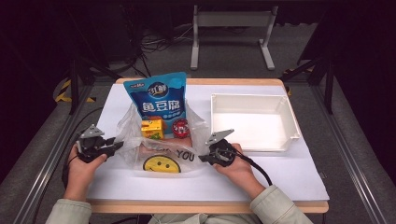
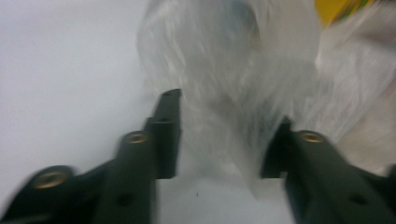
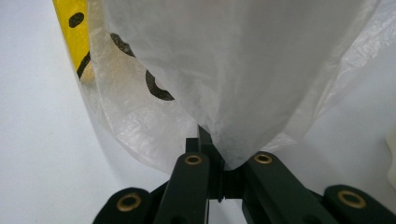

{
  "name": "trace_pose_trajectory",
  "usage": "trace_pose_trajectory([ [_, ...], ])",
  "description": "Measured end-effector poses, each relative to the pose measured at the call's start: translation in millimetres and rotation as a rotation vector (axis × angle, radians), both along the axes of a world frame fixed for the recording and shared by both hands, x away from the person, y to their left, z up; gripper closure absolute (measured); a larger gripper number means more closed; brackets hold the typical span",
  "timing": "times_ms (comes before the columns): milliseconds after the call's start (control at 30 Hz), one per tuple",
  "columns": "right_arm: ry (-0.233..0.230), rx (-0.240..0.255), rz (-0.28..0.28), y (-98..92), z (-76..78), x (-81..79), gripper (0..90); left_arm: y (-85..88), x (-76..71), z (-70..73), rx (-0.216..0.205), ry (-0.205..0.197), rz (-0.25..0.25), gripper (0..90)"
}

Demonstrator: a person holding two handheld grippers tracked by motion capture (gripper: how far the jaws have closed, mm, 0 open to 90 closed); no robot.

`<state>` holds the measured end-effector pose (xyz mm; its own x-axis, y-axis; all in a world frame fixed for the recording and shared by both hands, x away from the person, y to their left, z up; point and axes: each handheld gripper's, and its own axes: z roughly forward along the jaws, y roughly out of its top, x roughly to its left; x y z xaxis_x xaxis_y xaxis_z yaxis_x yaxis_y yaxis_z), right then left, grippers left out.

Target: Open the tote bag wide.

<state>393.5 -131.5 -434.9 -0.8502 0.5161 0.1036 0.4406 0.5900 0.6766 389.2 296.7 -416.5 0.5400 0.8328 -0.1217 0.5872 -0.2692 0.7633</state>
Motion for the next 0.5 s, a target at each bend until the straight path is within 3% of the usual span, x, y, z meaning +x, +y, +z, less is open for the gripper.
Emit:
trace_pose_trajectory([
  [33, 0.000, 0.000, 0.001, 0.2, 0.1, -0.1, 89.5, 3.0, -1.3, 4.4, -0.026, -0.017, 0.008, 48.4],
  [67, -0.001, -0.001, 0.001, 0.4, 0.1, -0.2, 89.5, 6.8, -5.6, 13.7, -0.066, -0.060, 0.016, 46.7],
  [100, -0.001, -0.001, 0.001, 0.4, 0.1, -0.2, 89.5, 6.8, -5.6, 13.7, -0.066, -0.060, 0.016, 45.7],
  [200, -0.002, 0.001, 0.001, 0.9, 0.5, -0.3, 89.5, 9.0, -15.3, 32.9, -0.092, -0.138, 0.016, 44.3],
  [233, -0.002, 0.001, 0.001, 0.9, 0.5, -0.3, 89.5, 9.0, -15.3, 32.9, -0.092, -0.138, 0.016, 43.7],
  [400, -0.001, 0.002, 0.003, 1.3, 0.4, -0.5, 89.5, 4.2, -25.7, 56.4, -0.104, -0.213, -0.002, 41.3],
  [500, 0.000, 0.003, 0.005, 1.2, 0.7, -0.6, 89.5, -1.6, -25.9, 69.7, -0.087, -0.249, 0.003, 39.0],
])
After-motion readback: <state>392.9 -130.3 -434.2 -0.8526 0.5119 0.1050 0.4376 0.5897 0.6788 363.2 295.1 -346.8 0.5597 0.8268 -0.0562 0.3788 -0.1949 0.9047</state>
